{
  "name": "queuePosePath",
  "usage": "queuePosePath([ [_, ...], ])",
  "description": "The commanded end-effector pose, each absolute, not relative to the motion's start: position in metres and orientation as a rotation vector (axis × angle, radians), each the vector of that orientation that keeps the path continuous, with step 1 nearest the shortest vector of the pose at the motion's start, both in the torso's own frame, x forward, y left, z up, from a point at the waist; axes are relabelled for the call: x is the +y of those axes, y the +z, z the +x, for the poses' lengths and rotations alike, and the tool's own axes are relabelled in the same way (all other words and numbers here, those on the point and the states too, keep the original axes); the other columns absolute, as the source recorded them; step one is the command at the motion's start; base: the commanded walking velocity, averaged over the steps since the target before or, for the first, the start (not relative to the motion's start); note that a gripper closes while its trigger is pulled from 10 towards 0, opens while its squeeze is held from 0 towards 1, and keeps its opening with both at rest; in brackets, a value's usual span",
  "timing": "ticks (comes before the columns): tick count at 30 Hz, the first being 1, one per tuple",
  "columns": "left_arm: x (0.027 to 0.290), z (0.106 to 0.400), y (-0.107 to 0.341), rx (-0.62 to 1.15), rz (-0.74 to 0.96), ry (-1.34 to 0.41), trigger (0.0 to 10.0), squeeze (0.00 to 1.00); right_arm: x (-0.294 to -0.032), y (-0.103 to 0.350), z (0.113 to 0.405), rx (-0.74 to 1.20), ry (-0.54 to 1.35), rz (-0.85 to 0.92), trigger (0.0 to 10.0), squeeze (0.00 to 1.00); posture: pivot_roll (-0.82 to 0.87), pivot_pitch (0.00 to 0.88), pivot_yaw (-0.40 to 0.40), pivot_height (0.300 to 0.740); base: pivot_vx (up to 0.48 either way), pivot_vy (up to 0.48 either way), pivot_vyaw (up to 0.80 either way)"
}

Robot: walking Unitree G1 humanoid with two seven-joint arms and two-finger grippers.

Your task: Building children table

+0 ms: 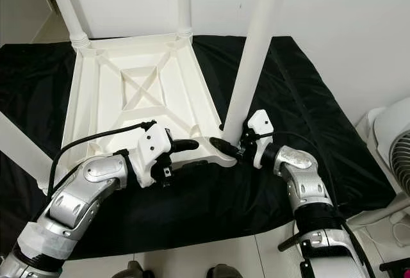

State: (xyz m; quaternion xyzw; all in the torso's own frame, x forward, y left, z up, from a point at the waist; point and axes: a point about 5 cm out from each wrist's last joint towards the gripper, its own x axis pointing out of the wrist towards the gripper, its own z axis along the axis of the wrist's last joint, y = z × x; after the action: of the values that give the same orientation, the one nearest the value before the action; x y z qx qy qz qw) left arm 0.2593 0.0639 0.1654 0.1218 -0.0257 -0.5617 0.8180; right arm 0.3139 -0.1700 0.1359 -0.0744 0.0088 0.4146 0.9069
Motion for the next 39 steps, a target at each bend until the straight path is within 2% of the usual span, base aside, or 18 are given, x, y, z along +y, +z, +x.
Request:
queuePosePath([
  [1,0.064,0.259,0.165,-0.051,0.257,-1.187,10.0,0.0,-0.173,0.135,0.319,0.02,0.684,-0.095,10.0,0.0,-0.13,0.063,0.019,0.74,0.0,0.0,0.0],
  [4,0.064,0.259,0.165,-0.051,0.256,-1.187,10.0,0.0,-0.173,0.136,0.319,0.016,0.643,-0.074,10.0,0.0,-0.13,0.063,0.019,0.74,0.0,0.0,0.0],
  [10,0.064,0.257,0.165,-0.05,0.257,-1.189,10.0,0.0,-0.156,0.138,0.301,-0.026,0.448,-0.084,10.0,0.0,-0.12,0.065,0.005,0.74,0.0,0.0,0.0],
  [12,0.065,0.257,0.165,-0.048,0.258,-1.188,10.0,0.0,-0.155,0.134,0.294,-0.006,0.245,-0.098,10.0,0.0,-0.12,0.064,0.005,0.74,0.0,0.0,0.0],
  [13,0.065,0.257,0.165,-0.048,0.258,-1.188,10.0,0.0,-0.155,0.134,0.294,-0.006,0.245,-0.098,10.0,0.0,-0.12,0.064,0.005,0.74,0.0,0.0,0.0],
  [15,0.065,0.256,0.164,-0.046,0.261,-1.19,10.0,0.0,-0.154,0.13,0.284,0.015,0.035,-0.111,10.0,0.0,-0.12,0.061,0.007,0.74,0.0,0.0,0.0],
  [17,0.065,0.256,0.164,-0.046,0.261,-1.19,10.0,0.0,-0.154,0.13,0.284,0.015,0.035,-0.111,10.0,0.0,-0.12,0.061,0.007,0.74,0.0,0.0,0.0],
  [18,0.065,0.256,0.164,-0.044,0.262,-1.196,10.0,0.0,-0.142,0.128,0.275,0.02,-0.031,-0.098,10.0,0.0,-0.12,0.058,0.014,0.74,0.0,0.0,0.0],
  [19,0.065,0.256,0.164,-0.044,0.262,-1.196,10.0,0.0,-0.142,0.128,0.275,0.02,-0.031,-0.098,10.0,0.0,-0.12,0.058,0.014,0.74,0.0,0.0,0.0],
  [22,0.065,0.256,0.164,-0.044,0.264,-1.203,10.0,0.0,-0.12,0.129,0.269,0.014,0.031,-0.078,10.0,0.0,-0.12,0.058,0.018,0.74,0.0,0.0,0.0],
  [36,0.065,0.257,0.165,-0.045,0.273,-1.21,10.0,0.0,-0.11,0.134,0.26,0.02,0.092,-0.056,10.0,0.0,-0.13,0.051,0.017,0.74,0.0,0.0,0.0],
  [37,0.065,0.257,0.165,-0.045,0.272,-1.21,10.0,0.0,-0.111,0.135,0.259,0.013,0.1,-0.048,10.0,1.0,-0.13,0.05,0.017,0.74,0.0,0.0,0.0],
  [39,0.065,0.257,0.165,-0.044,0.271,-1.21,10.0,0.0,-0.113,0.137,0.259,-0.002,0.141,-0.042,10.0,1.0,-0.13,0.049,0.017,0.74,0.0,0.0,0.0],
])
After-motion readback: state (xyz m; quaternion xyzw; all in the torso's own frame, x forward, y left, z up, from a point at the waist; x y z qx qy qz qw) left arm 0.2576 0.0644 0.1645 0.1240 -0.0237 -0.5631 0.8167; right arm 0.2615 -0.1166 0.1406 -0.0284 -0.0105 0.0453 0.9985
